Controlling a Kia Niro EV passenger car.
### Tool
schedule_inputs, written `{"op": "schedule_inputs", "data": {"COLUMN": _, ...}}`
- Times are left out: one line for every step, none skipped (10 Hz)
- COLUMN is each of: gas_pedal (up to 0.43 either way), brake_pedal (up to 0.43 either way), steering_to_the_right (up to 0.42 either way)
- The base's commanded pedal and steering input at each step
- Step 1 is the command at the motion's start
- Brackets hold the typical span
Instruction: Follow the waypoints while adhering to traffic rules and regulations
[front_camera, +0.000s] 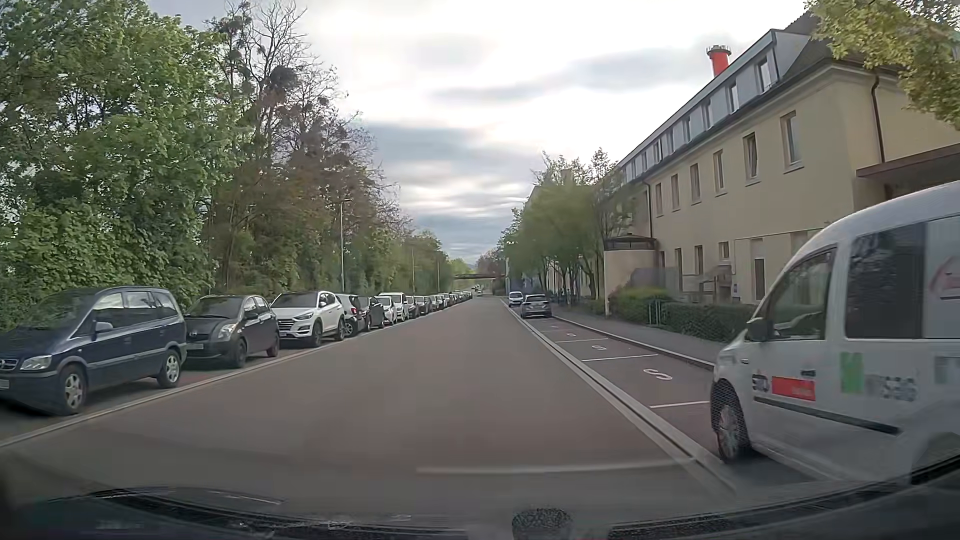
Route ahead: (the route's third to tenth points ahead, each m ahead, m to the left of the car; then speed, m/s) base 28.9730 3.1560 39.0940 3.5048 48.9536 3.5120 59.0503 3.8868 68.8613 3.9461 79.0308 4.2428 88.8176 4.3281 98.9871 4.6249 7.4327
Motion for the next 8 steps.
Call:
{"op": "schedule_inputs", "data": {"gas_pedal": 0.118, "brake_pedal": 0.0, "steering_to_the_right": -0.012}}
{"op": "schedule_inputs", "data": {"gas_pedal": 0.118, "brake_pedal": 0.0, "steering_to_the_right": -0.011}}
{"op": "schedule_inputs", "data": {"gas_pedal": 0.118, "brake_pedal": 0.0, "steering_to_the_right": -0.011}}
{"op": "schedule_inputs", "data": {"gas_pedal": 0.118, "brake_pedal": 0.0, "steering_to_the_right": -0.01}}
{"op": "schedule_inputs", "data": {"gas_pedal": 0.118, "brake_pedal": 0.0, "steering_to_the_right": -0.008}}
{"op": "schedule_inputs", "data": {"gas_pedal": 0.118, "brake_pedal": 0.0, "steering_to_the_right": -0.008}}
{"op": "schedule_inputs", "data": {"gas_pedal": 0.118, "brake_pedal": 0.0, "steering_to_the_right": -0.006}}
{"op": "schedule_inputs", "data": {"gas_pedal": 0.118, "brake_pedal": 0.0, "steering_to_the_right": -0.004}}
